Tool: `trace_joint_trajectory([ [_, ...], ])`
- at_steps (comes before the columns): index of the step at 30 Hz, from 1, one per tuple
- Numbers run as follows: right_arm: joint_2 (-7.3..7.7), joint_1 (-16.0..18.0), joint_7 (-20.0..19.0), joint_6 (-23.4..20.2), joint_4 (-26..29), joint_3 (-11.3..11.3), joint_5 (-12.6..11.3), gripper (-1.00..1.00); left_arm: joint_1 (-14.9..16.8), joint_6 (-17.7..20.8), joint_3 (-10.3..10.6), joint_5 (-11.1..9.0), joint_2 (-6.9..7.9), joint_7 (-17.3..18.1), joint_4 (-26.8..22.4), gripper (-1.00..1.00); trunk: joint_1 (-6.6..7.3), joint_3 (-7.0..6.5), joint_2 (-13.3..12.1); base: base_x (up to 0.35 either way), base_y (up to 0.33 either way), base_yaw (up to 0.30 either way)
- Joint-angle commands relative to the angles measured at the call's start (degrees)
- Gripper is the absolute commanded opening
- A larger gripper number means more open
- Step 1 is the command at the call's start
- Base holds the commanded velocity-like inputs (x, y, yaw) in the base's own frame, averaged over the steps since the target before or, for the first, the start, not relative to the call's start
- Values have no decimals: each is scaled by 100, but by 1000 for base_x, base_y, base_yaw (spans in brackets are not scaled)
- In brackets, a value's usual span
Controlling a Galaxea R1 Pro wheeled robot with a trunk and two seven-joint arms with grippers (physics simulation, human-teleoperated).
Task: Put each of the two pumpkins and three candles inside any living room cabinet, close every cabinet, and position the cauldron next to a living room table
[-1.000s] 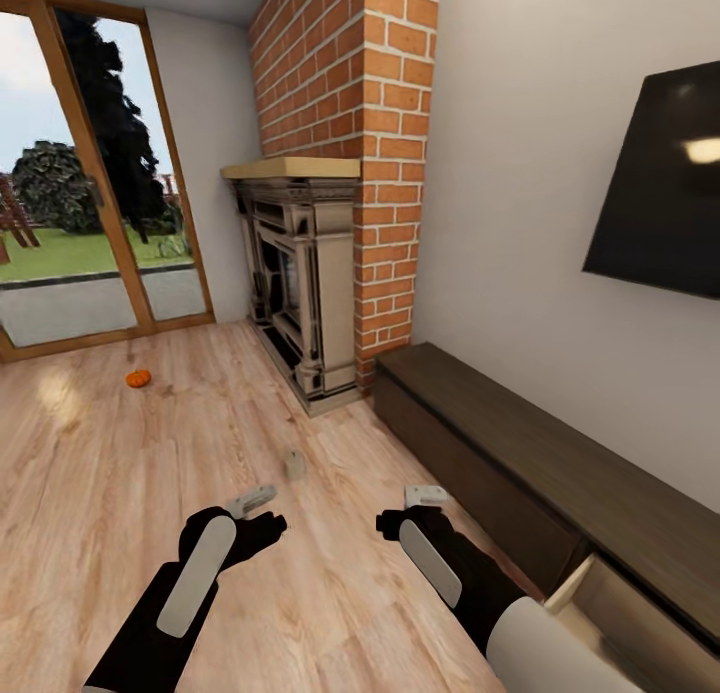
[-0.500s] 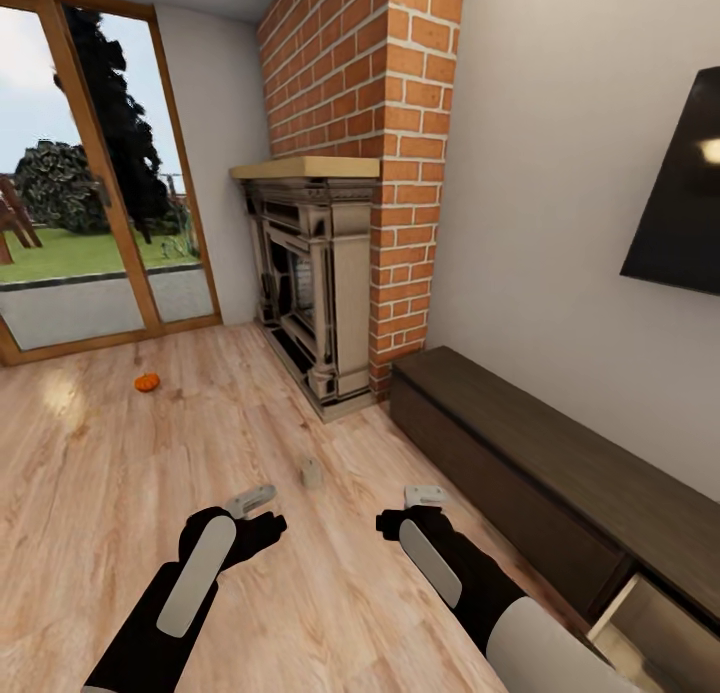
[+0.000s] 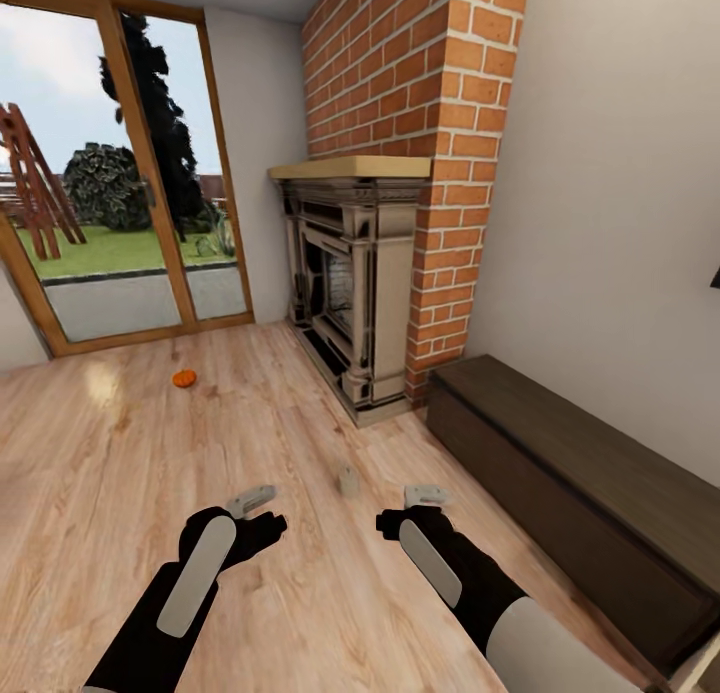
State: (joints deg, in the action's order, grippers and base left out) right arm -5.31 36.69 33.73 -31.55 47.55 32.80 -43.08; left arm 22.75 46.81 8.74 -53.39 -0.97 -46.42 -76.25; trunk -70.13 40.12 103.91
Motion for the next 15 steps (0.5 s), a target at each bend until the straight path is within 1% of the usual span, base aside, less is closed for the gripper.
trace_joint_trajectory([
  [1,3,5,54,-9,9,16,-49,100,4,2,5,-57,2,-60,-4,100,-2,6,3,207,173,286],
  [7,3,5,54,-9,9,48,-50,100,5,1,5,-57,8,-60,-4,100,-2,6,3,222,160,269],
  [10,3,5,54,-9,9,50,-50,100,5,-1,5,-57,10,-60,-4,100,-2,6,3,237,138,75],
  [15,3,5,54,-9,9,51,-47,100,6,0,5,-62,15,-59,-4,100,-2,6,3,271,93,12],
])
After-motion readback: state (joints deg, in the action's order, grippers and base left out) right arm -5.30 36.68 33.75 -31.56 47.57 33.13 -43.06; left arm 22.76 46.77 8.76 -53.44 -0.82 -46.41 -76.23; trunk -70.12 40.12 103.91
